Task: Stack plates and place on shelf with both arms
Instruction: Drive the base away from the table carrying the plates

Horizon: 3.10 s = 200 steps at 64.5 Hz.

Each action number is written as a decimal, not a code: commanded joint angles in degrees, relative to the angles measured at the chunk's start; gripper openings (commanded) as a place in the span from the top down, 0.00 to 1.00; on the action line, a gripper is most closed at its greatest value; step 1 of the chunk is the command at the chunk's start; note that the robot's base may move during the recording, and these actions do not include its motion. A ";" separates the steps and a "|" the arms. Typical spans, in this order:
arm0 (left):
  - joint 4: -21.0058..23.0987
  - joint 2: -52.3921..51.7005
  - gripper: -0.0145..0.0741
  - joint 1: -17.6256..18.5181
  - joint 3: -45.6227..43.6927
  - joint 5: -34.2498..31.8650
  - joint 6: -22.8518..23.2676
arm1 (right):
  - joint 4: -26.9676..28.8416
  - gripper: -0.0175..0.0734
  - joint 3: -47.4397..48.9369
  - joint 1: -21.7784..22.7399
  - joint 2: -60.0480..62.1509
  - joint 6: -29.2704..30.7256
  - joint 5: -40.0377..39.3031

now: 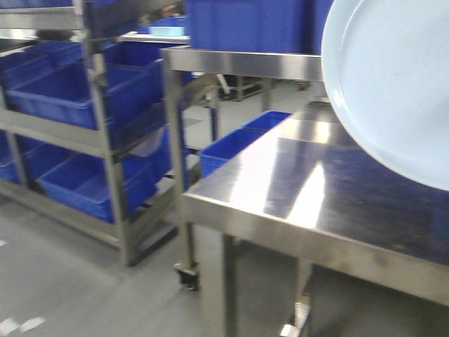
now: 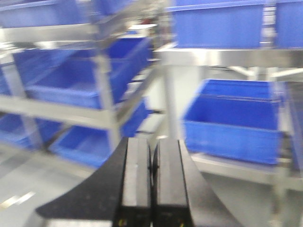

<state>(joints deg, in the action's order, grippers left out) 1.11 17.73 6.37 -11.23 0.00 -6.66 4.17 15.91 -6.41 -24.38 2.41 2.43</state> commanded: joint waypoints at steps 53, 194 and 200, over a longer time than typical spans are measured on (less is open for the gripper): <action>0.47 0.34 0.74 -0.22 -2.04 -5.17 0.48 | 0.13 0.75 1.87 0.37 -0.11 -0.27 -6.16; 0.47 0.34 0.74 -0.22 -2.04 -5.17 0.48 | 0.13 0.75 1.86 0.37 -0.21 -0.27 -5.95; 0.47 0.34 0.74 -0.22 -2.04 -5.17 0.48 | 0.13 0.75 1.86 0.37 -0.21 -0.27 -5.95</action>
<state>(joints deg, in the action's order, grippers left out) 1.11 17.65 6.30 -11.23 0.00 -6.66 4.17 15.91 -6.41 -24.38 2.41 2.43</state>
